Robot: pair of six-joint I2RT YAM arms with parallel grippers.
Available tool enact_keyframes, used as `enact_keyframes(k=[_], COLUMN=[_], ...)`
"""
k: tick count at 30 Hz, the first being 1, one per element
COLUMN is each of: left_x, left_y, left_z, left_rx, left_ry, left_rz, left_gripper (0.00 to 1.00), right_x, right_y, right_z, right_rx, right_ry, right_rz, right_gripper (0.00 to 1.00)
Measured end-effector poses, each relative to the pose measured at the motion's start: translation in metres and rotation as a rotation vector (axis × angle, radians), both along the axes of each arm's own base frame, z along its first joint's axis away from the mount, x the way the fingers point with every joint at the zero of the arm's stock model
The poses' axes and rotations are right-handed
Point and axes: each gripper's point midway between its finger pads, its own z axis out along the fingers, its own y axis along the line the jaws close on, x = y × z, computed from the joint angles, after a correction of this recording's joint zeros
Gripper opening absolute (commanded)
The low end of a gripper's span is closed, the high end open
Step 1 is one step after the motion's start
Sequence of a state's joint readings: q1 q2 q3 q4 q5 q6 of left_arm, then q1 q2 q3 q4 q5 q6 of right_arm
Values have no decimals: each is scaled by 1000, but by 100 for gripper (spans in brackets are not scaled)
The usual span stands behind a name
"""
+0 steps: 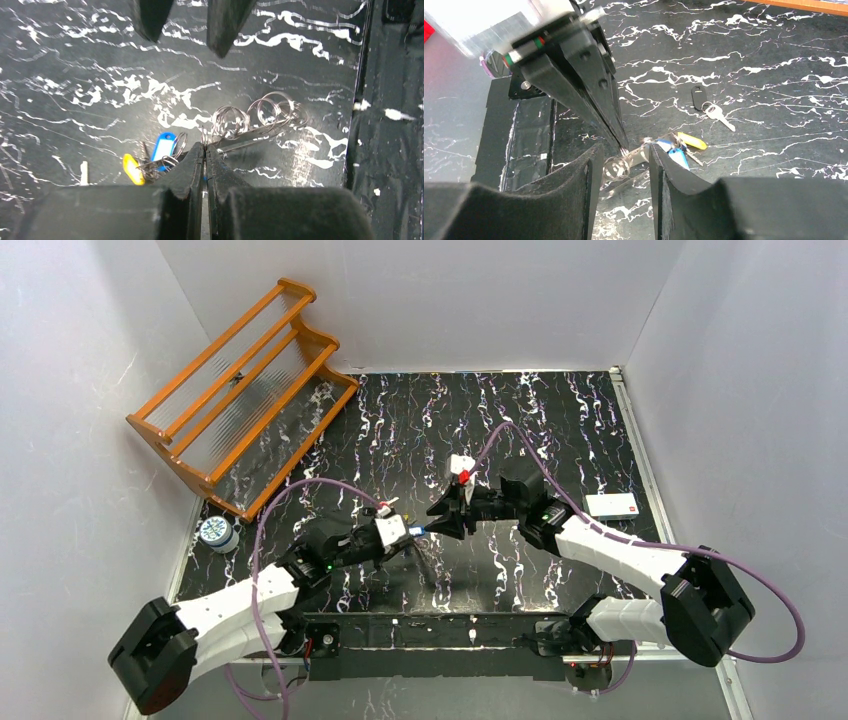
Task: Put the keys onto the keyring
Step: Pick up the keyring from the center of the board.
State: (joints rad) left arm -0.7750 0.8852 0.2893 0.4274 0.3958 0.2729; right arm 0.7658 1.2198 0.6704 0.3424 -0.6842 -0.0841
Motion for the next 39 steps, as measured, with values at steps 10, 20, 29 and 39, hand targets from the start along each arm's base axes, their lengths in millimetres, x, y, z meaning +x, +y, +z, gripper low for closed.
enact_keyframes(k=[10, 20, 29, 39], left_x=[-16, -19, -19, -19], left_y=[-31, -43, -38, -37], left_z=[-29, -31, -29, -29], left_rx=[60, 13, -15, -19], left_ry=[13, 26, 40, 43], left_rz=[-129, -101, -63, -50], left_gripper=[0, 0, 0, 0], right_x=[-2, -18, -33, -45], right_y=[-11, -23, -25, -21], right_z=[-25, -59, -64, -75], right_rx=[-45, -97, -88, -89], right_ry=[25, 25, -39, 6], right_rz=[-44, 5, 117, 217], right_gripper=[39, 39, 28, 30])
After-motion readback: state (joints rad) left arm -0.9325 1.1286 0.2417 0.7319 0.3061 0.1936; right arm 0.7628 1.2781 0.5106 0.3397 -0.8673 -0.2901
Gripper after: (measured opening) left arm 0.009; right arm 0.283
